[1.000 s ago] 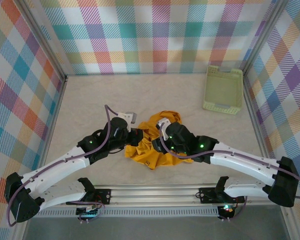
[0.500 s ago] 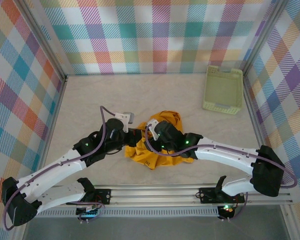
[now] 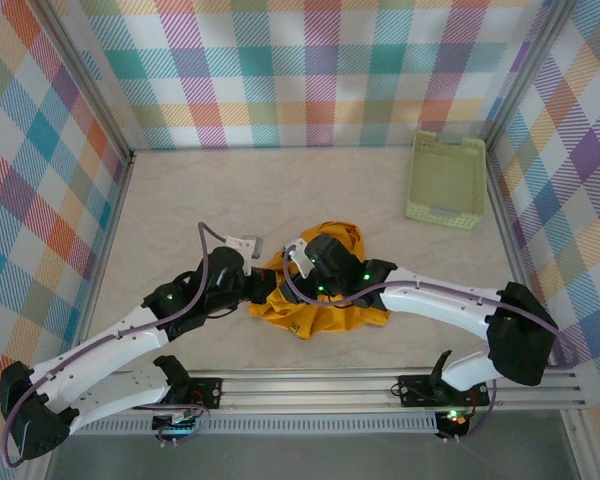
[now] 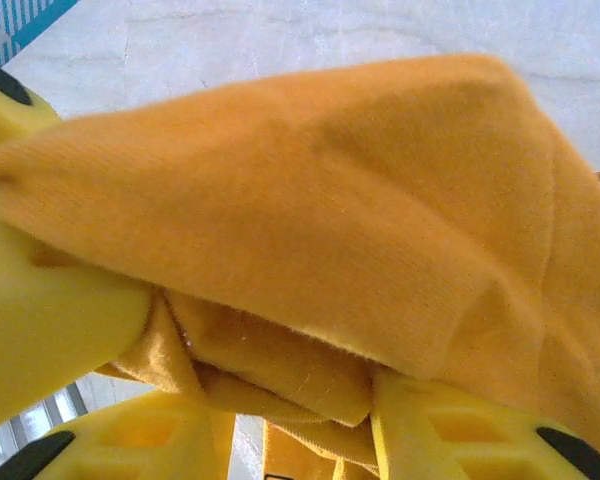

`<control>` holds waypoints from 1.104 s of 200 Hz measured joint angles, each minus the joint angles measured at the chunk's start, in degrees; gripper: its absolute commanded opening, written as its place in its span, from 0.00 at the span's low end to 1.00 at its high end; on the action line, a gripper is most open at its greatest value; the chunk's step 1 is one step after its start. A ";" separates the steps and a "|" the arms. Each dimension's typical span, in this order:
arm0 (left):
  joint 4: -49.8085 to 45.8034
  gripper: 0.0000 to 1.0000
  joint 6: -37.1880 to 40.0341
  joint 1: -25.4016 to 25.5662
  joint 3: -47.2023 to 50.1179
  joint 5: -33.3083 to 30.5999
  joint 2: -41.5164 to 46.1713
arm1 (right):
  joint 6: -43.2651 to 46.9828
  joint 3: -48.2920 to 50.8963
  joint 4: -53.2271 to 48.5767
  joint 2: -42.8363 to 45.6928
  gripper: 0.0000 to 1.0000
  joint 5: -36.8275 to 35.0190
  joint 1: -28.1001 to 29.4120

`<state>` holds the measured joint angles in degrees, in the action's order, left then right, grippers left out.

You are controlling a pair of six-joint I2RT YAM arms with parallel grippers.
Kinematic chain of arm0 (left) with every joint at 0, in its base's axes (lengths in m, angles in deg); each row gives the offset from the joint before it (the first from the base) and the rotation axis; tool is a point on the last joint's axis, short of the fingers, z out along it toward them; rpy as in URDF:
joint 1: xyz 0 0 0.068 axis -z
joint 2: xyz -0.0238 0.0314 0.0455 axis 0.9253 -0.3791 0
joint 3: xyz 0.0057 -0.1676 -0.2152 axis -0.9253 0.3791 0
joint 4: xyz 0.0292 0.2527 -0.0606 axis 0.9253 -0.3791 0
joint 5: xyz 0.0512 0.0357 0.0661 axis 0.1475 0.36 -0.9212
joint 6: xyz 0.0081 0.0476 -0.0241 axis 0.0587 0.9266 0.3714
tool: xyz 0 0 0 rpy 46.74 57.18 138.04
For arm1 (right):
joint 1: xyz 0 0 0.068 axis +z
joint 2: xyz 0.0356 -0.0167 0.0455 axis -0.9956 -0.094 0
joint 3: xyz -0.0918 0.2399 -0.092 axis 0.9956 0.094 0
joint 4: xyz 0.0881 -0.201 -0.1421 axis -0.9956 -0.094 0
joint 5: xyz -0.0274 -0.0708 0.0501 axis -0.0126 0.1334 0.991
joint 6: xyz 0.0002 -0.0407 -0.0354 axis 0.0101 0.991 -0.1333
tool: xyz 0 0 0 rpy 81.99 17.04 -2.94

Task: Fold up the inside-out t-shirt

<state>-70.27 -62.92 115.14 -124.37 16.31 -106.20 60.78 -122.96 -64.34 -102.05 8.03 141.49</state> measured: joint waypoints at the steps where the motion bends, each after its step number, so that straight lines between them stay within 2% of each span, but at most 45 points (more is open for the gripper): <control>1: -0.07 0.00 0.00 0.00 0.02 0.00 0.07 | 0.00 0.02 0.00 -0.04 0.41 0.00 0.00; 26: -0.20 0.00 0.15 0.00 0.42 -0.13 0.66 | 0.02 0.02 0.42 -0.07 0.40 1.20 -0.72; 98: -1.05 0.00 0.17 0.00 1.20 -0.59 1.86 | 1.42 0.02 2.16 -0.07 0.21 7.06 -1.81; 110: -1.16 0.00 0.20 0.00 1.20 -0.74 1.97 | 1.49 0.02 2.19 -0.07 0.22 7.19 -1.81; 135: -1.16 0.00 0.20 0.00 1.38 -1.22 1.97 | 1.49 0.11 2.29 0.07 0.32 7.17 -1.81; 221: -1.20 0.00 0.20 0.00 1.60 -1.25 2.25 | 1.20 0.63 3.45 0.46 0.23 8.07 -3.74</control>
<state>-71.48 -62.72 115.14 -122.77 15.06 -103.95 61.98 -122.33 -60.88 -101.59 16.10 137.75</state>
